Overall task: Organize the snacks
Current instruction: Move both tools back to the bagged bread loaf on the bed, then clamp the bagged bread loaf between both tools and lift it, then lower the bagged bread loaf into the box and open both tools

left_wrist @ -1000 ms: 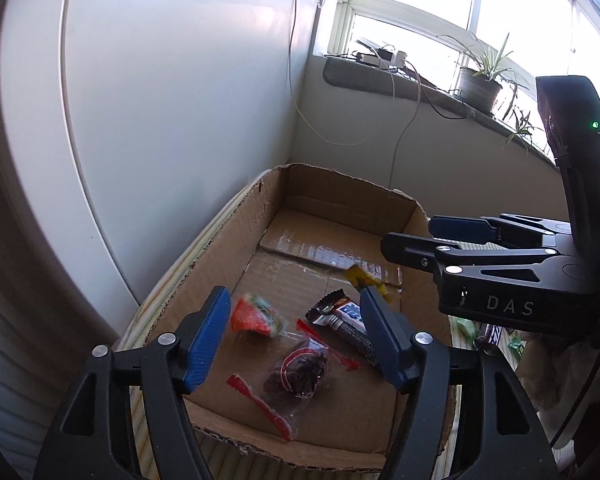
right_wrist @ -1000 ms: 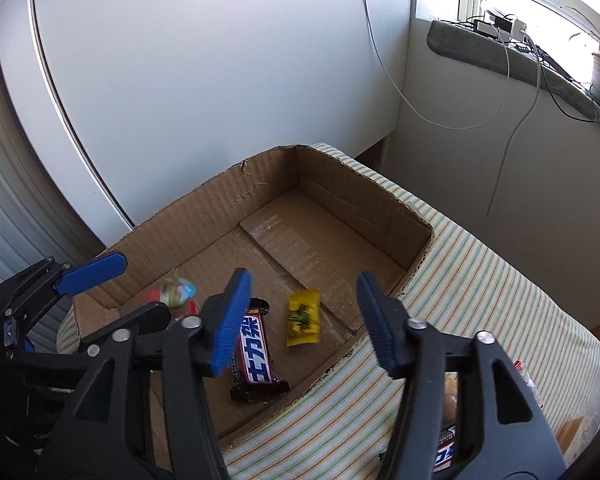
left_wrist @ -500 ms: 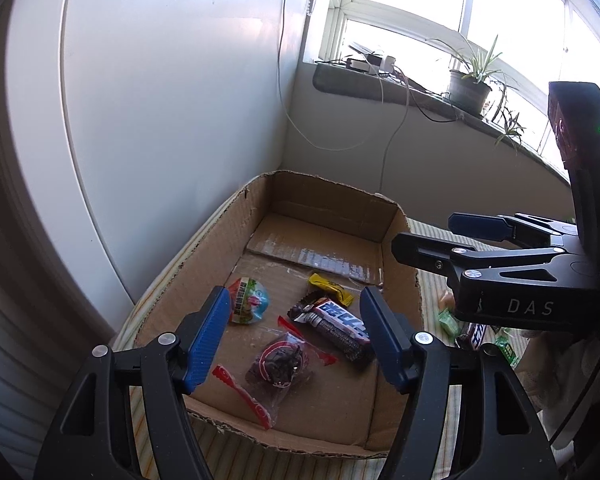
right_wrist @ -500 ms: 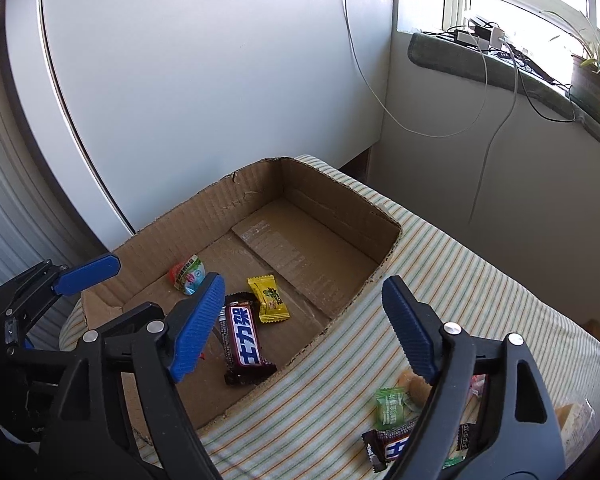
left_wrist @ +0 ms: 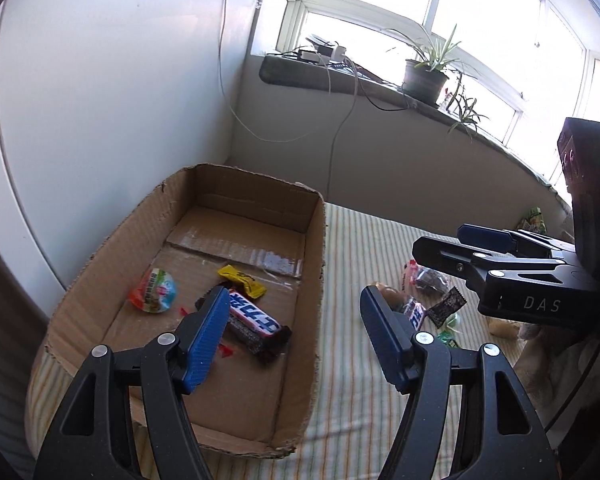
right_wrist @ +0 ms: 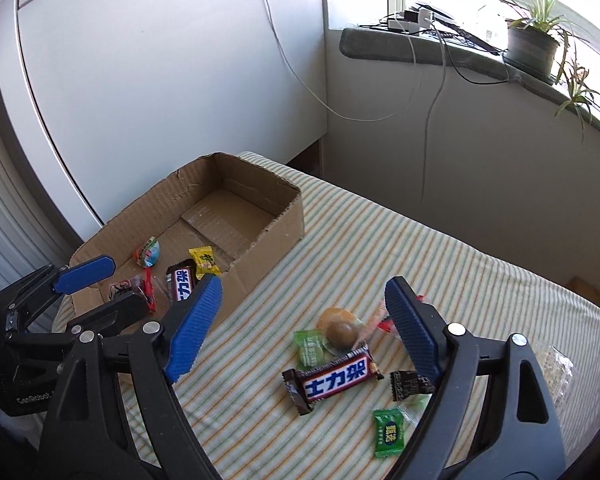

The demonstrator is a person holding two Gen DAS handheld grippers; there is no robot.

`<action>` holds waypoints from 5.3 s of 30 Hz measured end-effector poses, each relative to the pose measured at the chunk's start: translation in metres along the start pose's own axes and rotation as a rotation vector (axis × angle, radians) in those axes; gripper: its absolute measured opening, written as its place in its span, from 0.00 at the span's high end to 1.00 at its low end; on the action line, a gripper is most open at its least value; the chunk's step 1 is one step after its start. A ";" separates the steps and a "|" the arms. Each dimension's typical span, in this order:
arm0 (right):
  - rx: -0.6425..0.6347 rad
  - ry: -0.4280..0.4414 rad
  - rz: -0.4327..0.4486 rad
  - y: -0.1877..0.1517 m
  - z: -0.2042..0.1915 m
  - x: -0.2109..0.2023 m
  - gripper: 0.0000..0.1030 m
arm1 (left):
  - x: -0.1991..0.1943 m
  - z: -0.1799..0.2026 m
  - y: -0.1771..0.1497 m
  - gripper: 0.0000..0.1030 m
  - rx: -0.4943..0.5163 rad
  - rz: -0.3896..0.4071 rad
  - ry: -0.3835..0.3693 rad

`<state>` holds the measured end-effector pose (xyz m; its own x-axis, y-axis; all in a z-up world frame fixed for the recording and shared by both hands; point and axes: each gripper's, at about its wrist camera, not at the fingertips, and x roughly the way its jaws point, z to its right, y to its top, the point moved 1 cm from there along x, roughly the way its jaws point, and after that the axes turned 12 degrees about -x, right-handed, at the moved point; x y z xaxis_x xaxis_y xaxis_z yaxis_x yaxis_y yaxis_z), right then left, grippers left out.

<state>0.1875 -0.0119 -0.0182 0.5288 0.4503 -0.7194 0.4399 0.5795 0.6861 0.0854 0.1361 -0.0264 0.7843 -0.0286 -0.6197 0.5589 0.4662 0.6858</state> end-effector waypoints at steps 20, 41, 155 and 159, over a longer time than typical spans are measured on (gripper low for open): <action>0.299 -0.125 -0.014 -0.108 0.131 -0.061 0.16 | 0.049 0.099 -0.033 0.35 0.079 -0.188 -0.222; 0.538 0.006 -0.083 -0.181 0.206 -0.046 0.32 | 0.114 0.205 -0.075 0.38 0.163 -0.436 -0.392; 0.031 0.336 -0.075 0.068 -0.061 0.074 0.46 | 0.027 -0.030 0.030 0.47 -0.072 -0.030 0.002; 0.025 0.324 -0.064 0.068 -0.059 0.068 0.46 | 0.021 -0.031 0.030 0.47 -0.069 -0.021 0.006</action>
<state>0.2104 0.0980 -0.0273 0.2432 0.6088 -0.7551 0.4848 0.5980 0.6383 0.1102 0.1768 -0.0311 0.7711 -0.0340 -0.6358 0.5550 0.5254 0.6449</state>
